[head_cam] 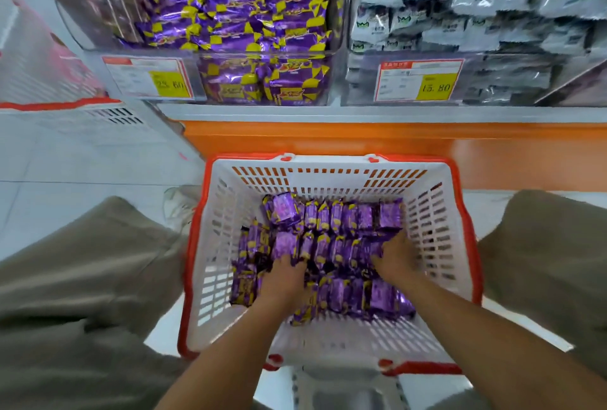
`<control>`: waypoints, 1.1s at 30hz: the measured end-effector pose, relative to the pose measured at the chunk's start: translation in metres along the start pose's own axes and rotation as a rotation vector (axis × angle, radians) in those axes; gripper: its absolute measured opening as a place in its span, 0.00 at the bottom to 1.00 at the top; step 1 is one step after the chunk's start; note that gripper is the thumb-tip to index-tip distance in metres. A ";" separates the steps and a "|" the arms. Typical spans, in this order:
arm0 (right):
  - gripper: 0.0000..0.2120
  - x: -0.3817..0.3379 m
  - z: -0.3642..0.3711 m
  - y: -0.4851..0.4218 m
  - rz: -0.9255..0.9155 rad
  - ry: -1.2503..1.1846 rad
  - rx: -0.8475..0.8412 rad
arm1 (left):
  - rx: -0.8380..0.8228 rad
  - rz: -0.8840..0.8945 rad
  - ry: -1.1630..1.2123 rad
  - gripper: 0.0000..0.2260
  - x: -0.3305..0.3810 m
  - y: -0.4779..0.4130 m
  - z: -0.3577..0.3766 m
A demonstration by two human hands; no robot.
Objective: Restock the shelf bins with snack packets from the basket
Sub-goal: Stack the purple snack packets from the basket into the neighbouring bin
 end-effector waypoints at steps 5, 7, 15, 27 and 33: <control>0.29 0.002 0.003 0.001 -0.025 0.129 0.118 | 0.003 -0.001 0.012 0.27 -0.003 0.000 0.003; 0.24 0.000 0.001 0.006 -0.031 0.144 0.132 | -0.003 0.002 0.011 0.27 -0.005 0.000 0.003; 0.35 -0.003 -0.006 0.004 0.004 0.041 0.132 | 0.013 0.012 0.031 0.27 -0.007 0.001 0.005; 0.40 0.002 -0.005 0.003 -0.004 -0.085 0.103 | -0.015 0.028 0.068 0.26 -0.008 0.000 0.005; 0.30 -0.007 -0.017 0.014 -0.146 0.053 0.087 | 0.036 0.036 0.161 0.23 -0.008 0.003 -0.003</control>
Point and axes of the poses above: each hand's wrist, its own y-axis away from the middle knuckle, its own z-axis out of the palm, x = y × z, the point moved 4 cm from there along -y, towards the middle knuckle, and after that the axes turned 1 degree about -z, right-handed, at the moved point
